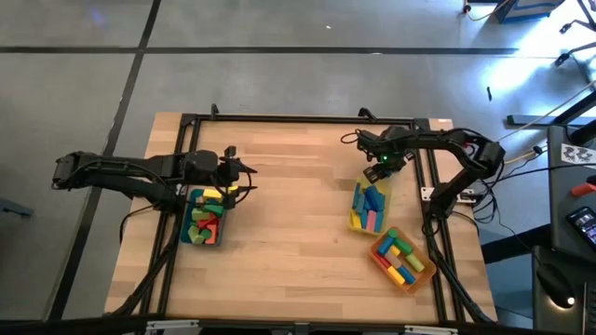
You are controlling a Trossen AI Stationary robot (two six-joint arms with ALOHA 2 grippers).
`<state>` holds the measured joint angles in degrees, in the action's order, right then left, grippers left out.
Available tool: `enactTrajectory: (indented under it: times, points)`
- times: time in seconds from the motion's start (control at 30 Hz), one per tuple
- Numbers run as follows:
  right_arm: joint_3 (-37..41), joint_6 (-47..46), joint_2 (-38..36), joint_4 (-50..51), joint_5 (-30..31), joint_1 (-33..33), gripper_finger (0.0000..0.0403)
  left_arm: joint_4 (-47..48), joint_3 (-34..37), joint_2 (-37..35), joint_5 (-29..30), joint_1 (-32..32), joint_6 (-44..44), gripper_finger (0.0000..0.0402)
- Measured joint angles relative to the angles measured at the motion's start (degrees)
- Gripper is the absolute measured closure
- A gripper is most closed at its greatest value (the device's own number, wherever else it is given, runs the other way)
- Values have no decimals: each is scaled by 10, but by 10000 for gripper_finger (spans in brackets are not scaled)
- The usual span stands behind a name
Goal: Sort blocks by size
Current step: Put the blue arch block into the blue bin
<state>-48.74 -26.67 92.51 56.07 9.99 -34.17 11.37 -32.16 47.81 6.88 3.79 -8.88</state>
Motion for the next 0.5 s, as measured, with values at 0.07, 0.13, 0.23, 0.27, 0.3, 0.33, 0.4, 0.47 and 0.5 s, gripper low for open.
enactTrajectory:
  times: [0.07, 0.13, 0.23, 0.27, 0.3, 0.33, 0.4, 0.47, 0.5]
  points:
    - [0, 0, 0, -12, -1, -8, 222, 0, 0, 0, 0, 0, 1, 190]
    - [0, -1, 1, -17, 0, -18, 222, 0, 0, 0, 0, 0, 1, 190]
    - [3, -1, 4, -21, 11, -31, 222, 1, 0, 0, 0, 0, 1, 190]
    - [4, 0, 5, -21, 12, -33, 222, 1, 0, 0, 0, 0, 1, 190]
    - [4, 2, 4, -23, 13, -35, 222, 1, 0, 0, 0, 0, 1, 190]
    - [3, 4, 4, -25, 12, -35, 222, 3, 0, 0, 0, 0, 1, 190]
    - [2, 5, 3, -25, 9, -33, 222, 6, 0, 0, 0, 0, 1, 190]
    - [2, 5, 3, -25, 9, -33, 222, 5, 0, 0, 0, 0, 1, 190]
    - [3, 5, 3, -25, 8, -33, 222, 5, 0, 0, 0, 0, 1, 190]
